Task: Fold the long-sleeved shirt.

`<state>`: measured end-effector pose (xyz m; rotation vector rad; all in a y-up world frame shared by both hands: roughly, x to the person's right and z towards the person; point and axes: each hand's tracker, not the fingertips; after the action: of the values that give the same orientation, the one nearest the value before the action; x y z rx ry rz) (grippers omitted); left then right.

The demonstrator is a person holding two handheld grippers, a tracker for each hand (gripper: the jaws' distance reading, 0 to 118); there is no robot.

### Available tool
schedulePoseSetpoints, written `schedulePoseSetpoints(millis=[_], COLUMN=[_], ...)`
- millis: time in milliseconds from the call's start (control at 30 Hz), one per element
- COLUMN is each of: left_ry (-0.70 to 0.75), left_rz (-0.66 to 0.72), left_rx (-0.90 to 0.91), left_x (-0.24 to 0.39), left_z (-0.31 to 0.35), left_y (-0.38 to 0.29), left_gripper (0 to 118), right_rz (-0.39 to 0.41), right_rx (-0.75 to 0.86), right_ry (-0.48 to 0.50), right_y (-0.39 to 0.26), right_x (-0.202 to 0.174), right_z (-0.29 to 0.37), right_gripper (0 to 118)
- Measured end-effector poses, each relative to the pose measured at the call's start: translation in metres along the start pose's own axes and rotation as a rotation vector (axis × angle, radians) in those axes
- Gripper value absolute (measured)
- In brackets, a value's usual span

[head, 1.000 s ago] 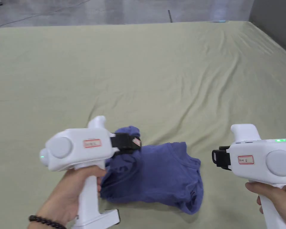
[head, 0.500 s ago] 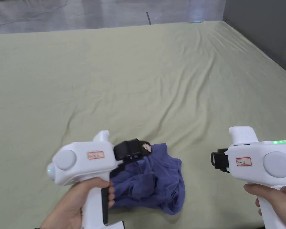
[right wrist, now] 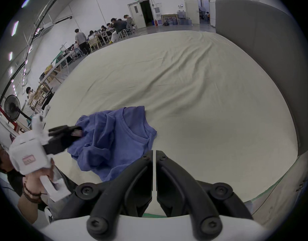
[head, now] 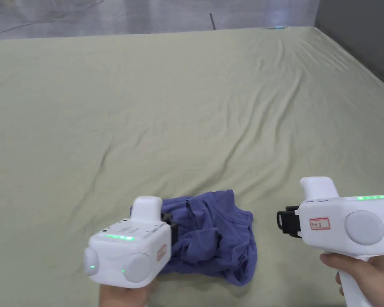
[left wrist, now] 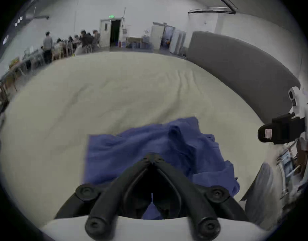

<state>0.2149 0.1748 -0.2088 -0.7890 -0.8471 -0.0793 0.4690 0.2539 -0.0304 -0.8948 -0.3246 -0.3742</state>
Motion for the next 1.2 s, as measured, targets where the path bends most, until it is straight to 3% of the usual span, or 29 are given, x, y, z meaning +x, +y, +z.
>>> schedulePoseSetpoints(millis=[67, 200, 333, 533, 700, 933, 1067, 1200], left_ry=[0.005, -0.006, 0.008, -0.208, -0.232, -0.048, 0.013, -0.11], left_rz=[0.001, -0.166, -0.231, -0.142, 0.008, 0.218, 0.315, 0.436], left_rx=[-0.001, -0.048, -0.055, -0.092, 0.037, 0.088, 0.046, 0.022], left_x=[0.017, 0.072, 0.114, 0.136, 0.086, -0.047, -0.096, -0.122], left_z=[-0.021, -0.058, -0.079, -0.067, -0.011, 0.059, 0.073, 0.069], left_y=[-0.002, -0.009, -0.009, 0.002, 0.029, 0.034, 0.023, 0.01], left_gripper=[0, 0, 0, 0, 0, 0, 0, 0], right_rz=[0.006, -0.004, -0.02, -0.053, -0.079, -0.109, -0.1, -0.074], right_rx=[-0.003, -0.003, -0.002, -0.002, 0.012, 0.013, -0.086, -0.153], right_ry=[-0.001, -0.008, -0.024, -0.06, -0.052, 0.184, 0.241, 0.239], right_y=[0.0, -0.001, -0.004, -0.006, 0.001, 0.024, 0.026, 0.016], right_x=[0.0, 0.005, 0.013, 0.025, 0.021, -0.032, -0.059, -0.068], right_z=[0.001, 0.004, 0.01, 0.017, 0.013, -0.038, -0.081, -0.112], right_gripper=[5, 5, 5, 5, 5, 5, 5, 5])
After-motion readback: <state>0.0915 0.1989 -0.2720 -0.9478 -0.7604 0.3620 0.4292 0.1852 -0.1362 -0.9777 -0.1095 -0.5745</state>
